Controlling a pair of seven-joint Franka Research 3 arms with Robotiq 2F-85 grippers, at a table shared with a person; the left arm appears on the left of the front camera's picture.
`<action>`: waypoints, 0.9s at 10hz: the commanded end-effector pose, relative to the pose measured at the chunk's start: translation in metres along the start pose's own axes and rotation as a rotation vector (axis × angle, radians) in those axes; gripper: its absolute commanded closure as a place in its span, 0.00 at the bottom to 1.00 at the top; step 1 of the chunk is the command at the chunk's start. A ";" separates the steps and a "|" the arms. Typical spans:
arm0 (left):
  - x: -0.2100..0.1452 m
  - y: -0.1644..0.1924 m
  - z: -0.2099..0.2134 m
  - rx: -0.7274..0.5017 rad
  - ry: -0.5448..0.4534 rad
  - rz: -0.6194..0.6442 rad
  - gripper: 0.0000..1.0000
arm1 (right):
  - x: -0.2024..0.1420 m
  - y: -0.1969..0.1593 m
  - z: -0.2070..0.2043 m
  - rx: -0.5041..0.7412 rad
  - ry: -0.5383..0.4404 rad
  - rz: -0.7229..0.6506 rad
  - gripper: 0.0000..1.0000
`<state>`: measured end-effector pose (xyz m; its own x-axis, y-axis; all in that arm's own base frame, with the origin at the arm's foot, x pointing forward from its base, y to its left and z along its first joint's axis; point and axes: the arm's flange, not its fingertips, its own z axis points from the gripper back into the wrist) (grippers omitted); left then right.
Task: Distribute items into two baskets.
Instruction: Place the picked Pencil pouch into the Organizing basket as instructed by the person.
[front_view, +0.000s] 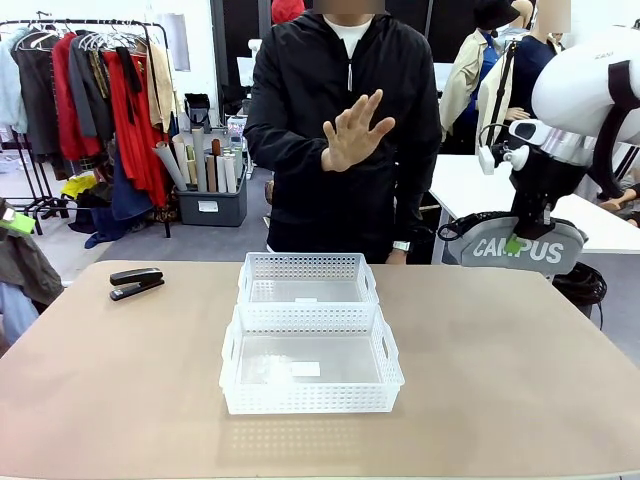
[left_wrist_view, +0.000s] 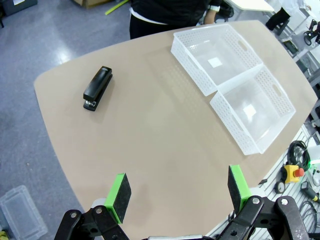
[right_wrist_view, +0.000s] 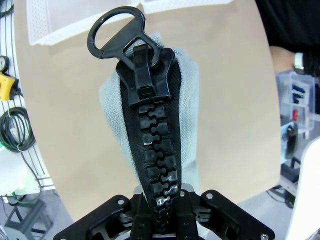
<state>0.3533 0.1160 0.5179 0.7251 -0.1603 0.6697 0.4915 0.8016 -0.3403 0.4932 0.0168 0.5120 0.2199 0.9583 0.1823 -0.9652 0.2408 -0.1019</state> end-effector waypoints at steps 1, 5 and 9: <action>0.000 -0.001 0.001 -0.002 -0.005 -0.002 0.00 | 0.002 -0.004 0.004 -0.010 0.002 -0.010 1.00; 0.000 -0.001 0.001 -0.002 -0.005 -0.002 0.00 | 0.002 -0.004 0.004 -0.010 0.002 -0.010 1.00; 0.000 -0.001 0.001 -0.002 -0.005 -0.002 0.00 | 0.002 -0.004 0.004 -0.010 0.002 -0.010 1.00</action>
<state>0.3533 0.1160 0.5179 0.7251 -0.1603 0.6697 0.4915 0.8016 -0.3402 0.4932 0.0168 0.5120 0.2199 0.9583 0.1823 -0.9652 0.2408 -0.1019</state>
